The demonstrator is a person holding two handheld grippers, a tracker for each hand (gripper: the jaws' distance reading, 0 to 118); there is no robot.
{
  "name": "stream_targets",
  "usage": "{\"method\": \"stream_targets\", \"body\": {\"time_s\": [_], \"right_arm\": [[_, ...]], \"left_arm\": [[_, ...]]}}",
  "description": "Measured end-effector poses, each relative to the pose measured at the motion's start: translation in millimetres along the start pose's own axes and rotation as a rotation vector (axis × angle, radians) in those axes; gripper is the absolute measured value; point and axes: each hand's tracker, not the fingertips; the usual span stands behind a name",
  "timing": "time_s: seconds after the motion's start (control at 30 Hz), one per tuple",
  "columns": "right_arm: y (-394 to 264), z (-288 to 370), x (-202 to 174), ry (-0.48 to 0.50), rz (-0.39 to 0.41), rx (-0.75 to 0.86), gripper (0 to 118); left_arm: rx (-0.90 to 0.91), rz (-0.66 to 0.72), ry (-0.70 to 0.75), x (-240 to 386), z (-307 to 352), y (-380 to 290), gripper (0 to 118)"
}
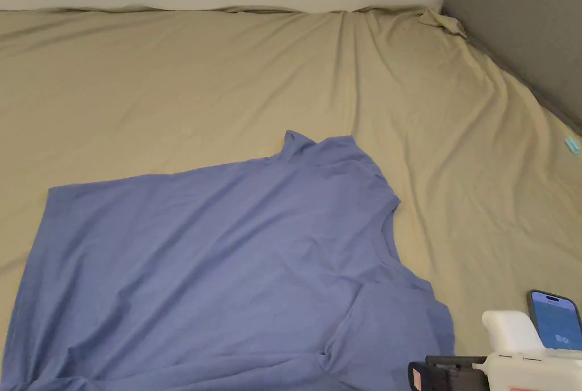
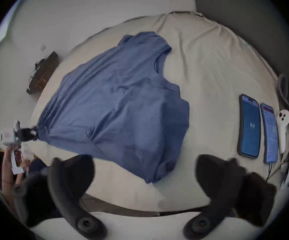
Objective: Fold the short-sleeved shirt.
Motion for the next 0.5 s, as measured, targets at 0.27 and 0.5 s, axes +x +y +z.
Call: {"method": "stream_targets", "body": {"time_s": [0.27,0.5], "right_arm": [[-4,-40,17,-0.084,-0.149,-0.209,107],[-2,-24,32,0.035,-0.29,-0.121,12]], "left_arm": [[0.026,0.048,0.008,-11,4,1,10],[0.03,0.107,-0.01,-27,6,0,10]]}}
